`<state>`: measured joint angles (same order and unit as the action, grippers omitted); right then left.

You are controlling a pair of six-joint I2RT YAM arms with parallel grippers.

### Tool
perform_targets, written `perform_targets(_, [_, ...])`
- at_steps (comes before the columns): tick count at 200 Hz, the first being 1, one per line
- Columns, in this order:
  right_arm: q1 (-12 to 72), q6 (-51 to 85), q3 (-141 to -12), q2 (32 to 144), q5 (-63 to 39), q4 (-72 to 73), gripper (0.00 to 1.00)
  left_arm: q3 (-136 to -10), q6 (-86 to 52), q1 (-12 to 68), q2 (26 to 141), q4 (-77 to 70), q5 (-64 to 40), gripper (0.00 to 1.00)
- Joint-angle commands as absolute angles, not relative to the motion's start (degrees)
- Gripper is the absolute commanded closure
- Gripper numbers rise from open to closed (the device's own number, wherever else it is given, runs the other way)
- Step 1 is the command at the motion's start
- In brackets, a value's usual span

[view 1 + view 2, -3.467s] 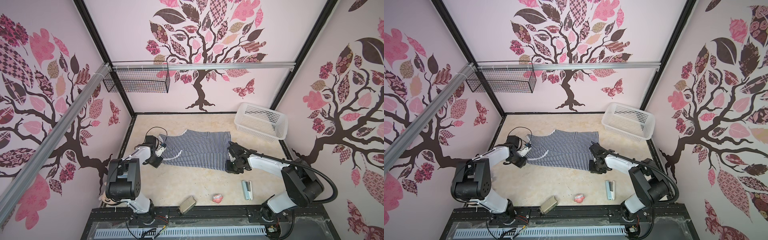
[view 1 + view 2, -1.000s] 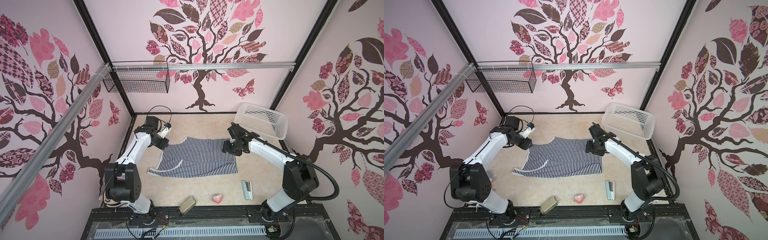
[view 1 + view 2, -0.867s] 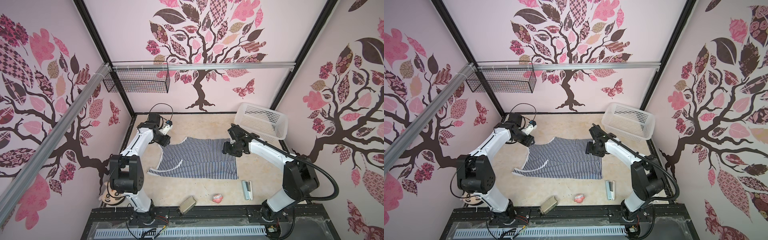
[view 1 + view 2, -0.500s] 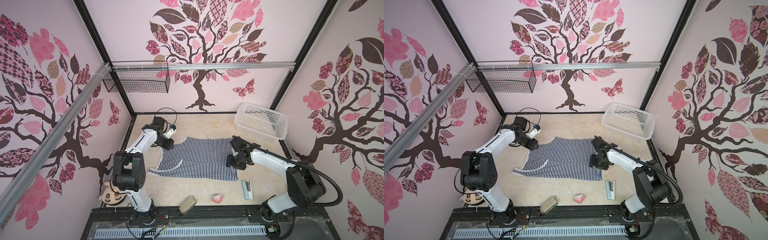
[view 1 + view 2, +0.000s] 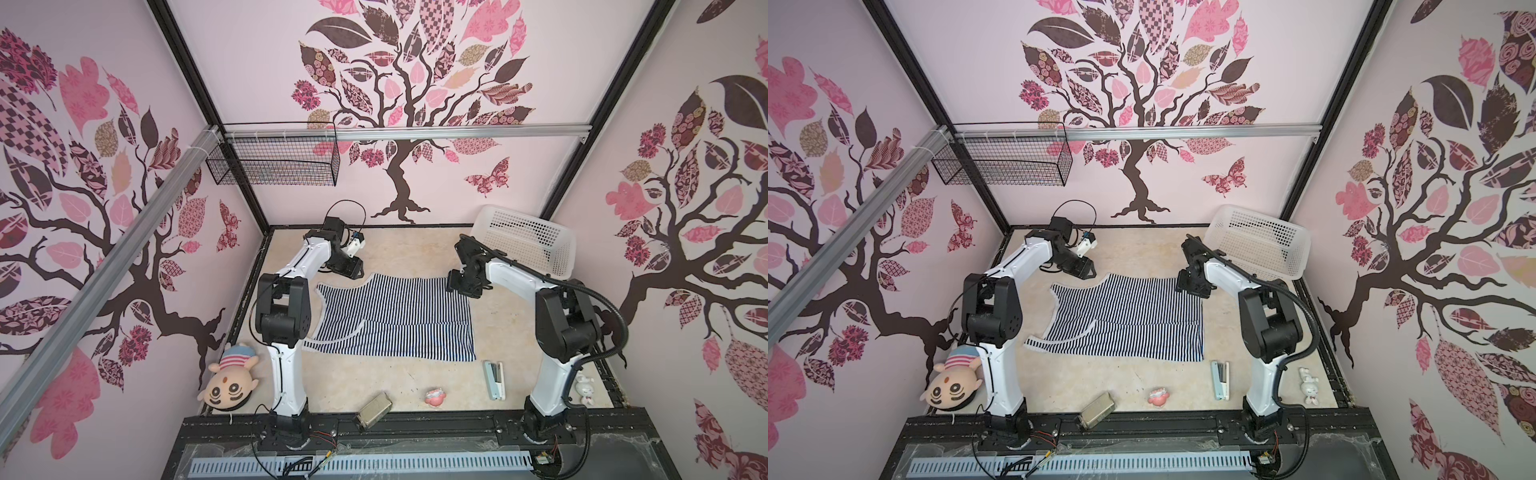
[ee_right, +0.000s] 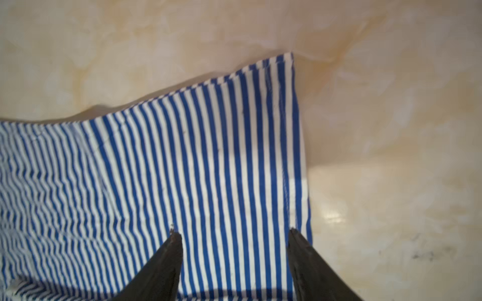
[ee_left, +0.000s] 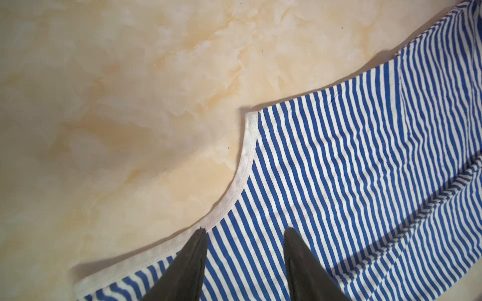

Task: Fold and stack tank tops
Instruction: Fold the tank top at the center of the table.

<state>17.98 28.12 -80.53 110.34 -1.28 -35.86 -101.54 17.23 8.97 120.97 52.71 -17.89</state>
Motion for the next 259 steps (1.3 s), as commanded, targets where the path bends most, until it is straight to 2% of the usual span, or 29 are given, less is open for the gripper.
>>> perform_targets(1, [16.4, 27.0, -85.5, 115.3, 1.4, -38.5, 0.33, -105.4, 14.4, 9.3, 124.2, 54.0, -20.0, 0.48])
perform_targets(86, [16.1, 27.1, -99.6, 125.8, 9.6, -41.8, 0.35, -116.3, 10.2, 10.8, 134.1, 54.1, -23.1, 0.48])
perform_targets(225, [16.0, 26.1, -103.0, 131.5, 10.3, -42.4, 0.5, -118.0, 8.2, 12.7, 138.1, 54.1, -21.4, 0.48])
perform_targets(238, [16.0, 26.1, -102.8, 131.4, 10.4, -42.3, 0.55, -118.2, 8.2, 12.7, 138.4, 54.2, -21.5, 0.48])
perform_targets(259, [15.9, 26.2, -102.5, 130.8, 10.3, -42.2, 0.74, -118.2, 7.9, 12.7, 138.6, 54.0, -21.4, 0.48])
